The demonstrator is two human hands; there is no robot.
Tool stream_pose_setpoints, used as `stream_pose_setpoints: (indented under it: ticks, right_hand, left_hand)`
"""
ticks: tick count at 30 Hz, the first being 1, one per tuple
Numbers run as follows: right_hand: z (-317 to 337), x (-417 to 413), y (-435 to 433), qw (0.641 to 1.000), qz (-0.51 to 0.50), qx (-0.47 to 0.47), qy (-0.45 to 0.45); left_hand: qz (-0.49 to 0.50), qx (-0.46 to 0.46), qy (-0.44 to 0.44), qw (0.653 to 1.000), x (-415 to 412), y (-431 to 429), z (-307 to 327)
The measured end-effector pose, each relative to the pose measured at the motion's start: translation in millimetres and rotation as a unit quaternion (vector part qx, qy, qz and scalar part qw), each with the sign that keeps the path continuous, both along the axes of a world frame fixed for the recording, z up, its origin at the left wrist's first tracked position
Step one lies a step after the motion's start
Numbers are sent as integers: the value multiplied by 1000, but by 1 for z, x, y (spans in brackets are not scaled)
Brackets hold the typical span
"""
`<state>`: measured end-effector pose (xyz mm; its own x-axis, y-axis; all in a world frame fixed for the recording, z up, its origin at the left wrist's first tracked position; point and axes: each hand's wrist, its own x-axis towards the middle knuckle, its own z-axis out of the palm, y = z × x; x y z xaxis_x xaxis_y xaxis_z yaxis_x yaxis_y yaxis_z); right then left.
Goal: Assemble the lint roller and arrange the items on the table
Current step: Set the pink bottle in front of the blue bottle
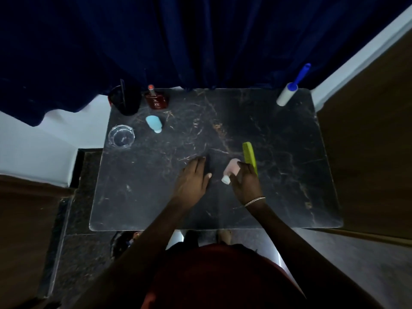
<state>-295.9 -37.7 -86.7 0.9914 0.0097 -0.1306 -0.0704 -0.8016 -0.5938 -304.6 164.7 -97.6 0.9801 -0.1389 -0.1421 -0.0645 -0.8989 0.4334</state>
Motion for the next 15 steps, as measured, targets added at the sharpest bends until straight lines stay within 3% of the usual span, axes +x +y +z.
stream_pose_setpoints:
  ticks: [5, 9, 11, 15]
  right_hand:
    - [-5, 11, -22, 978, -146, 67, 132]
    - [-14, 20, -22, 931, -219, 192, 221]
    - [-19, 24, -20, 911, -232, 230, 254]
    - [-27, 32, -14, 910, -204, 238, 273]
  left_hand:
    - [102, -112, 107, 983, 14, -45, 0]
    - [154, -148, 169, 962, 26, -69, -5]
    - [172, -156, 184, 955, 31, -74, -10]
    - [173, -159, 193, 953, 38, -78, -21]
